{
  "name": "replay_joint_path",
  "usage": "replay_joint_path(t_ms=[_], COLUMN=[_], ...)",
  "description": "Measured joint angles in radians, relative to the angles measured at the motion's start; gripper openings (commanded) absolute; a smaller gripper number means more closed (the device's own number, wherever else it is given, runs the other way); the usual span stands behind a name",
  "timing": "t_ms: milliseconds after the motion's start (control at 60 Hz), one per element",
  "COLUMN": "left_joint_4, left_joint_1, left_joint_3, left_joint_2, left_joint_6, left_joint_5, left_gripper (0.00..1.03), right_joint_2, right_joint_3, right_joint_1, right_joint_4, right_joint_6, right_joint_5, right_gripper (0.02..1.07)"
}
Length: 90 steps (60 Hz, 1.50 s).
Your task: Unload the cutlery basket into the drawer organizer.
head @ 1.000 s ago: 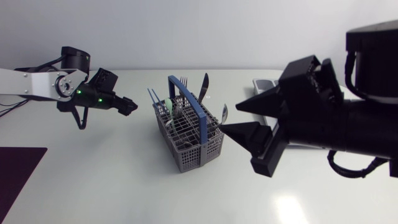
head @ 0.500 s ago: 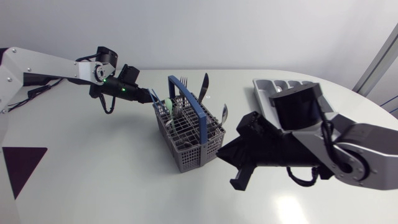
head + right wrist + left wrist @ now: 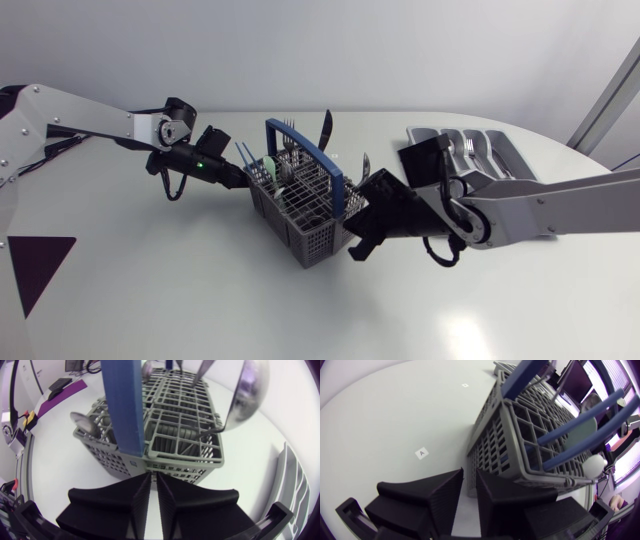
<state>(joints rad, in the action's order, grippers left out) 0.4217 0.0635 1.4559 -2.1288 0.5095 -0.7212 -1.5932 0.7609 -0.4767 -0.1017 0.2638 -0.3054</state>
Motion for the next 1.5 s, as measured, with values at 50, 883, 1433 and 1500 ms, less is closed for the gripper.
replay_joint_path(t_ms=[50, 883, 1433, 1500], left_joint_4=[0.004, -0.002, 0.140, 0.217], left_joint_1=[-0.002, -0.084, 0.038, 0.111], left_joint_3=[-0.036, -0.368, -0.510, -0.449], left_joint_2=[0.029, 0.402, 0.829, 0.811], left_joint_6=[0.015, 0.068, -0.014, -0.074], left_joint_5=[0.001, -0.008, 0.187, 0.285], left_gripper=[0.36, 0.70, 0.89, 0.89], right_joint_2=[-0.018, -0.124, 0.415, 0.431], right_joint_3=[0.027, 0.208, -0.044, -0.045], right_joint_1=[0.036, 0.187, 0.206, 0.178], right_joint_4=[0.000, -0.033, 0.188, 0.201], right_joint_6=[0.003, 0.029, 0.069, 0.059], right_joint_5=[0.006, 0.013, -0.040, -0.038], right_gripper=[0.18, 0.96, 1.00, 0.99])
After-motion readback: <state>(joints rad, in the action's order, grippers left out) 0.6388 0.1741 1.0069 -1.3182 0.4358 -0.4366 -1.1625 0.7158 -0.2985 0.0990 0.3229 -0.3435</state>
